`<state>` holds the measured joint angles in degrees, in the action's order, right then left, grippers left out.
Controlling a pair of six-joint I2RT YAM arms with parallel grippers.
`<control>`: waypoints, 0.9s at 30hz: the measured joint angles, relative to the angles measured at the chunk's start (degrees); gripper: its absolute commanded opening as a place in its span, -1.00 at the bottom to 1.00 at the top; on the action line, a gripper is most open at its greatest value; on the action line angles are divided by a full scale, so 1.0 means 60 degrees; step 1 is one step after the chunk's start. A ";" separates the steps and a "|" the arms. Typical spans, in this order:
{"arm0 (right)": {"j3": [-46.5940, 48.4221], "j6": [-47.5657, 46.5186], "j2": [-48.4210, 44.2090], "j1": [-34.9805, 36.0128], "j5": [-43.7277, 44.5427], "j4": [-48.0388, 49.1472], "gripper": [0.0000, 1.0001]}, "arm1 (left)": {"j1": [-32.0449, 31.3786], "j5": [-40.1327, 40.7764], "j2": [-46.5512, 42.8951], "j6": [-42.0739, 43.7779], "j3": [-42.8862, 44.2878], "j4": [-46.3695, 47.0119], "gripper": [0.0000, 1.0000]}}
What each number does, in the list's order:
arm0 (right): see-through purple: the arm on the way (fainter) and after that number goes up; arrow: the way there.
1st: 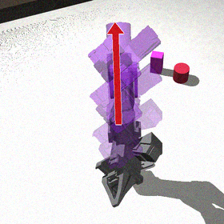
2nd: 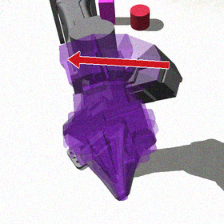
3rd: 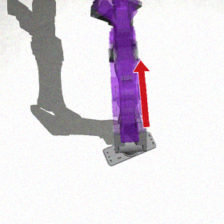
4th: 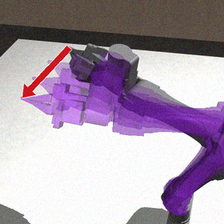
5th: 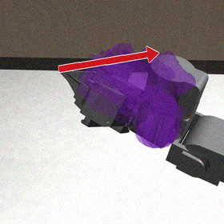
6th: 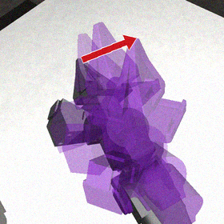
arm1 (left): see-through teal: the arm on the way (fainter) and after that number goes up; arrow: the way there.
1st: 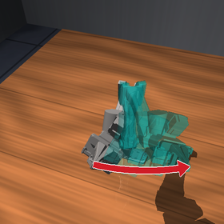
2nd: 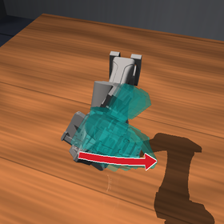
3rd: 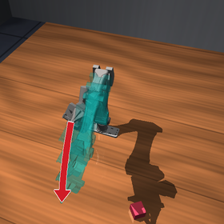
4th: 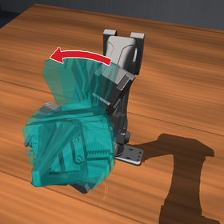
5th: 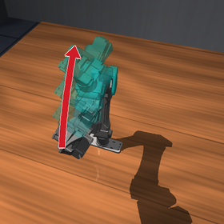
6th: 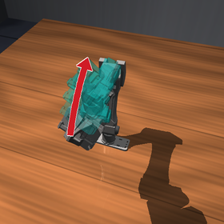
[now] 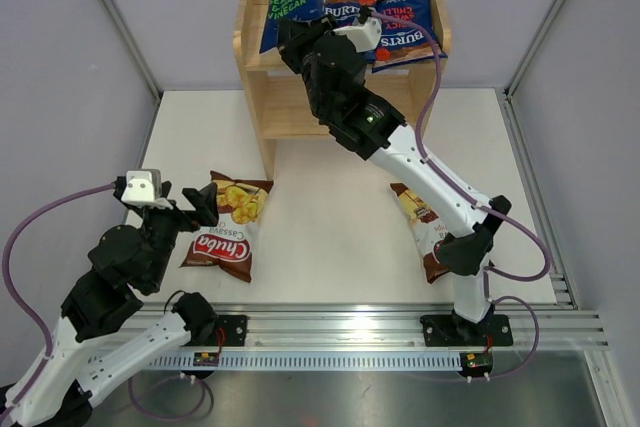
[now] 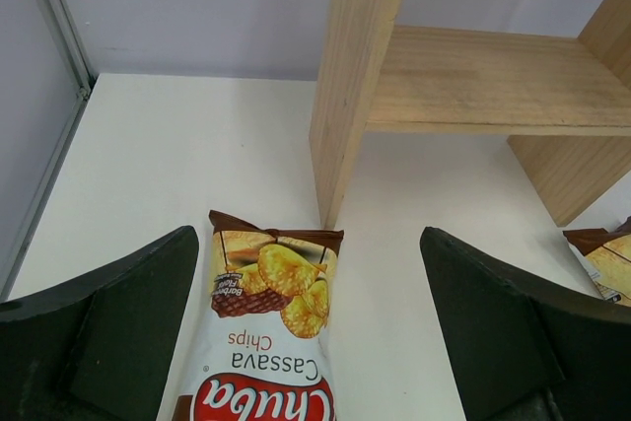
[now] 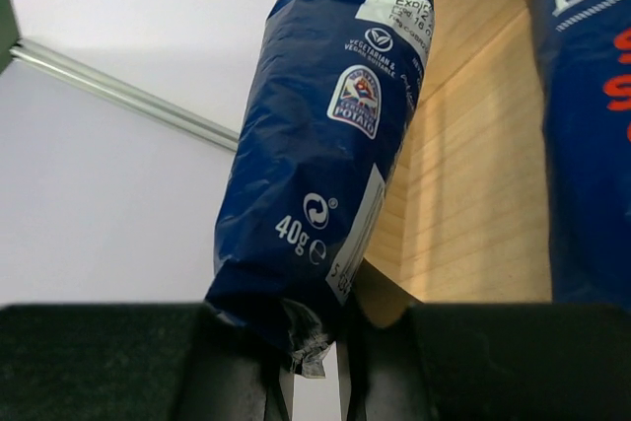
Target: Place and organize the chips bags onto the shelf
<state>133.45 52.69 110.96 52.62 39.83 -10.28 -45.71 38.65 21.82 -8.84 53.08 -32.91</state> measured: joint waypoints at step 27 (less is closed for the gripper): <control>0.2634 0.1960 0.2350 -0.0452 -0.1093 -0.2131 -0.49 | 0.0058 -0.0193 -0.0142 0.0047 -0.0066 0.0007 0.92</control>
<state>149.25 64.45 125.05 49.91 33.28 -23.07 -45.36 37.50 20.97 -8.56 52.69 -32.86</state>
